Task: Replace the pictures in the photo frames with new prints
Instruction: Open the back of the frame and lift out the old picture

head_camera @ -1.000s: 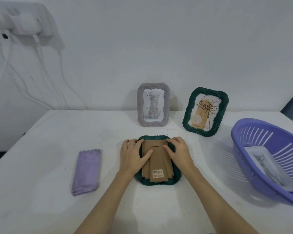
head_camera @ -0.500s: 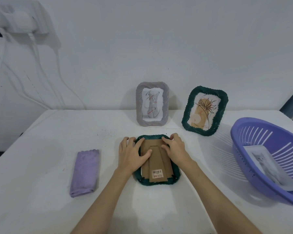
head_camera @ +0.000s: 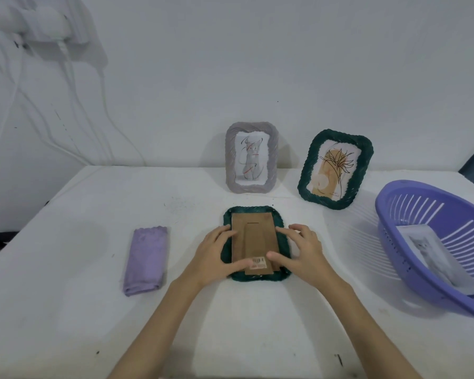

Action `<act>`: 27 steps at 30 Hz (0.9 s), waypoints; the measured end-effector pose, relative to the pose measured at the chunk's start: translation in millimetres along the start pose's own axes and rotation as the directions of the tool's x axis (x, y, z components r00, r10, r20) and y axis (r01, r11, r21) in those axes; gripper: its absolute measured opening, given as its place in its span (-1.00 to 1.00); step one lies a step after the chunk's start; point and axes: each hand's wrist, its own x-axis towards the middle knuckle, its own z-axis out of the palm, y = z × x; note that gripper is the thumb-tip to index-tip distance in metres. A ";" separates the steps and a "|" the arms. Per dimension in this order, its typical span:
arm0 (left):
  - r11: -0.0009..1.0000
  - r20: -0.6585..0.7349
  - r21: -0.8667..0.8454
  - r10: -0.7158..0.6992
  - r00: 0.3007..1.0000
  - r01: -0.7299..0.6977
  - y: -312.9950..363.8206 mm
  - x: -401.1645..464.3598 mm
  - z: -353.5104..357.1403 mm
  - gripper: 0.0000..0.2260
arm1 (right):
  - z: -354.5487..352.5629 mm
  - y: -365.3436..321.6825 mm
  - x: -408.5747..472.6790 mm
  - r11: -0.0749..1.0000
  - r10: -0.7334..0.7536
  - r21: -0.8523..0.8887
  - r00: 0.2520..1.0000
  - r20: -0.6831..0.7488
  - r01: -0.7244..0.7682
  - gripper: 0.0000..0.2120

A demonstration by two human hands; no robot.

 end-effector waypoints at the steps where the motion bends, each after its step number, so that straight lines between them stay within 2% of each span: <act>1: 1.000 0.028 0.008 0.018 0.999 -0.019 0.2 -7.3 0.0 -0.10 | -1.9 -1.4 -9.3 1.000 -0.010 -0.023 1.000 0.017 0.010 -0.24; 3: 0.997 0.012 0.017 0.073 0.997 -0.073 0.8 -17.7 2.4 -0.11 | -2.1 -1.8 -21.6 0.997 -0.024 -0.073 0.999 0.041 0.027 -0.11; 5: 0.995 -0.044 -0.009 0.103 0.994 -0.103 1.5 -24.4 6.0 -0.18 | 1.1 2.1 -27.6 0.993 -0.035 -0.111 0.999 0.038 0.039 -0.11; 7: 0.993 -0.089 -0.049 0.103 0.991 -0.108 0.3 -28.7 9.8 -0.29 | 4.6 5.7 -31.2 0.993 -0.035 -0.108 0.999 0.023 0.038 -0.22; 10: 0.990 -0.129 -0.103 0.081 0.988 -0.094 -0.1 -34.8 13.9 -0.51 | 9.6 7.9 -35.7 0.998 -0.020 -0.060 0.999 -0.037 0.018 -0.53; 13: 0.985 -0.141 -0.149 0.067 0.988 -0.088 -1.2 -39.5 15.5 -0.70 | 12.1 7.6 -39.0 1.000 -0.015 -0.004 0.998 -0.059 0.015 -0.64; 18: 0.972 -0.111 -0.227 0.031 0.993 -0.056 0.2 -42.3 14.9 -0.76 | 13.4 5.8 -39.9 0.996 0.023 0.087 0.995 -0.099 -0.014 -0.66; 27: 0.954 -0.117 -0.299 -0.009 0.993 -0.026 6.0 -44.0 15.4 -0.77 | 15.1 7.2 -40.4 0.996 0.028 0.087 0.995 -0.099 -0.019 -0.69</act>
